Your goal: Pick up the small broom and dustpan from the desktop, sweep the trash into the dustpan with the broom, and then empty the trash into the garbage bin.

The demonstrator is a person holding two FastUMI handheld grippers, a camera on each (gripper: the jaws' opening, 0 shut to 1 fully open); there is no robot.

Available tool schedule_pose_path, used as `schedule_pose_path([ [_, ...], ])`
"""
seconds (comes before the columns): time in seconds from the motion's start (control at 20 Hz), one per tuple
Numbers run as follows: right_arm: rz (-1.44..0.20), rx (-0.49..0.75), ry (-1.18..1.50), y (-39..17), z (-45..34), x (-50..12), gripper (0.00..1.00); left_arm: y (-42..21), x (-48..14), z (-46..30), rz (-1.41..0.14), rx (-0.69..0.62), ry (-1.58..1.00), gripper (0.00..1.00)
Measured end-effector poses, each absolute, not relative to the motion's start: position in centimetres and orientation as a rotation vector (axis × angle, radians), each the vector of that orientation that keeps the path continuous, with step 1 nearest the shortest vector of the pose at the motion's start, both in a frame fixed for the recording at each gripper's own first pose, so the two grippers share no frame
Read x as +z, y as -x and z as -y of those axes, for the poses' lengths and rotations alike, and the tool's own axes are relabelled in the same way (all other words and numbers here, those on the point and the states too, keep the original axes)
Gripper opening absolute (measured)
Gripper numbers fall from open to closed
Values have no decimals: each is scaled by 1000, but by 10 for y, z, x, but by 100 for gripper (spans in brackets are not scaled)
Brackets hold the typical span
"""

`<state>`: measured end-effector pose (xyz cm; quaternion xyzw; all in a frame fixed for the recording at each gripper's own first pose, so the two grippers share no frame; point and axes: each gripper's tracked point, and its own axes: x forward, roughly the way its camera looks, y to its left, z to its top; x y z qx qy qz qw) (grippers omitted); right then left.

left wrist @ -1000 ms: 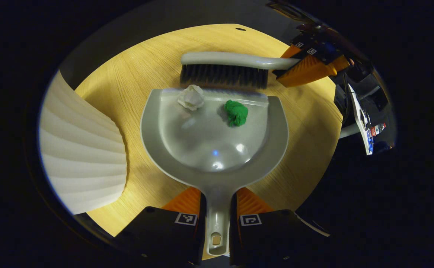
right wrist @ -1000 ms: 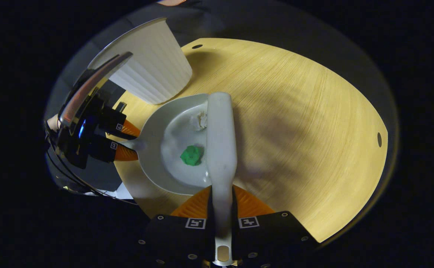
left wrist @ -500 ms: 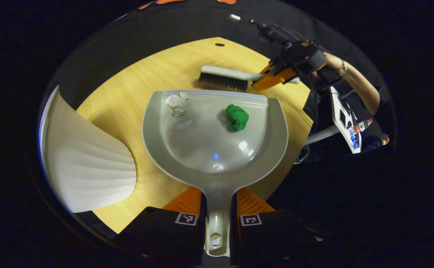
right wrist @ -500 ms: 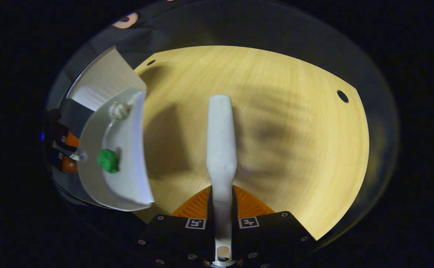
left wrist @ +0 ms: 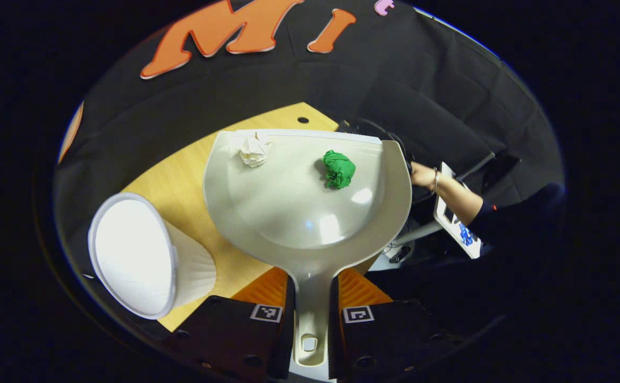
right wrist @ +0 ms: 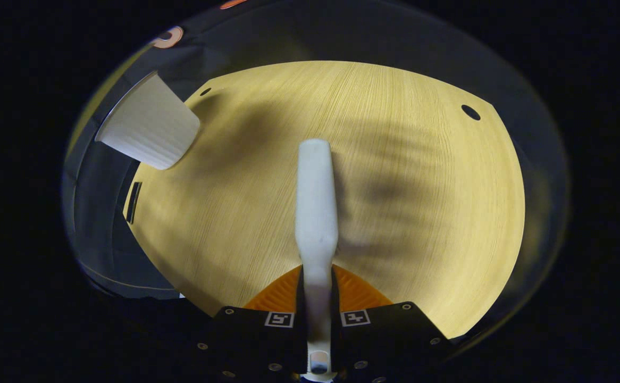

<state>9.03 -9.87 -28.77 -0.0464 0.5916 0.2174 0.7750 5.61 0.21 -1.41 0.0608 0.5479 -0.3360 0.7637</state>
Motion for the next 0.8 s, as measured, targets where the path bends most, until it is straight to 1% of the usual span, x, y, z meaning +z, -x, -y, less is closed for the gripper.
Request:
schedule_pose_path([
  [0.15, -1283, 506, 109, -91, 99, -289, 17, -77, 9, -46, -1196, -519, -92, 27],
  [0.25, -1276, 527, 110, -92, 99, -291, 17, -66, 7, -86, -1213, -406, -82, 27],
  [0.35, -1273, 538, 111, -94, 98, -292, 17, -63, 2, -138, -1213, -273, -129, 27],
  [0.45, -1277, 547, 108, -94, 87, -293, 17, -66, 3, -178, -1212, -166, -238, 27],
  [0.65, -1271, 565, 119, -91, 75, -294, 17, -69, 18, -226, -1266, -48, -409, 28],
  [0.8, -1268, 551, 108, -94, 75, -292, 17, -67, 20, -244, -1297, -23, -633, 27],
])
